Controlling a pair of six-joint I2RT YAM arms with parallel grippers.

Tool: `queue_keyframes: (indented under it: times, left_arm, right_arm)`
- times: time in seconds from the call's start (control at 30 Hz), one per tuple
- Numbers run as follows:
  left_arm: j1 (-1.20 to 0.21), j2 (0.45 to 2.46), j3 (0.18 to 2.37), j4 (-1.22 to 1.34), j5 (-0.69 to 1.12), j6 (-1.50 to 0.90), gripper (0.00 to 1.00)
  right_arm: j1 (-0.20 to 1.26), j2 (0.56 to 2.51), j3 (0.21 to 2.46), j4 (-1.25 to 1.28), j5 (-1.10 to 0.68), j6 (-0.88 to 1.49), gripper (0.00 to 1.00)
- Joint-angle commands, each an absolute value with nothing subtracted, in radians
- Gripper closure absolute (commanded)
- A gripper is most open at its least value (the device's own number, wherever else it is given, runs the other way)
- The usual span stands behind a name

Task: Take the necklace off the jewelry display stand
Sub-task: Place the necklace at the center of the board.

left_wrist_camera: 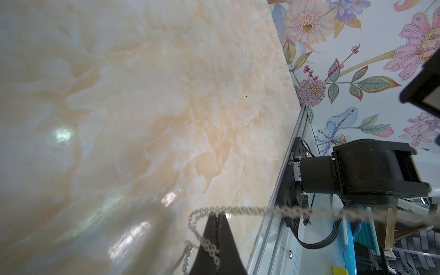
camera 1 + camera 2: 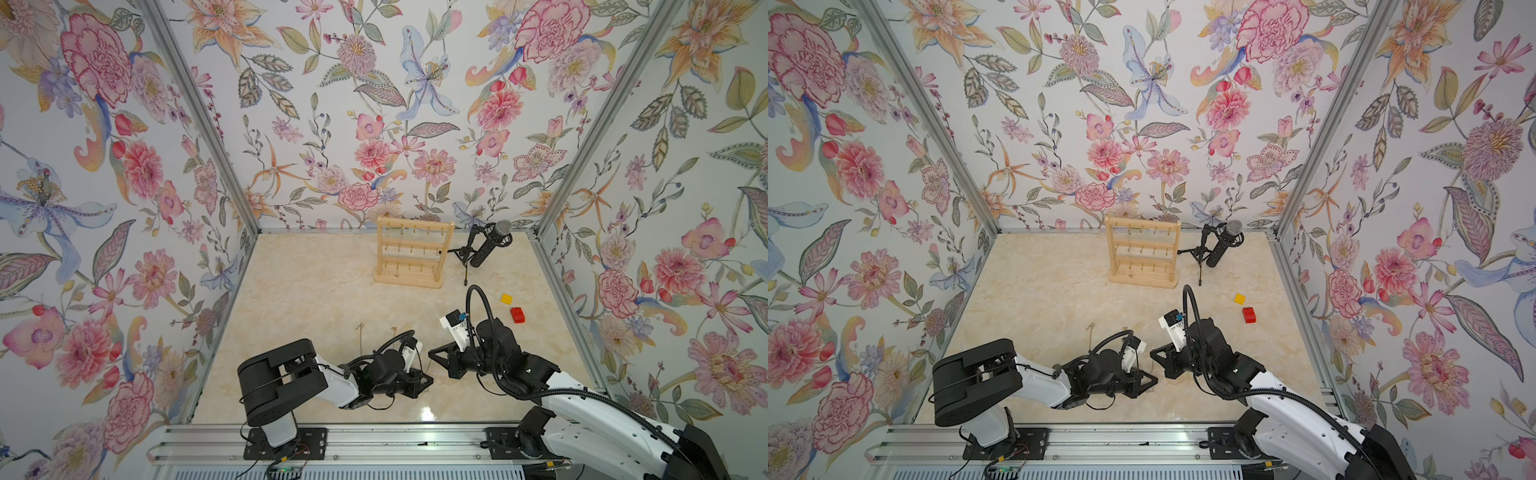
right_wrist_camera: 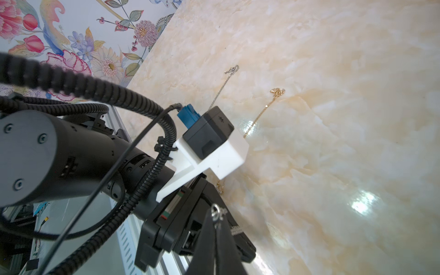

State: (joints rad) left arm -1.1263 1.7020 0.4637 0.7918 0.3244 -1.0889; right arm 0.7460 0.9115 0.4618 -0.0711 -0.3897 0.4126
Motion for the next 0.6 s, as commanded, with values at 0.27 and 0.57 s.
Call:
queue_keyframes:
  times: [0.27,0.57]
  left_arm:
    - [-1.140,1.722,0.540,0.608,0.200,-1.072,1.00]
    - [-1.138,1.720,0.556,0.553,0.139,-1.080,0.96]
  right_arm:
    - [0.752,1.038,0.512,-0.021,-0.361,0.358,1.00]
    - [0.751,1.092,0.531,-0.012,-0.362,0.341,1.00]
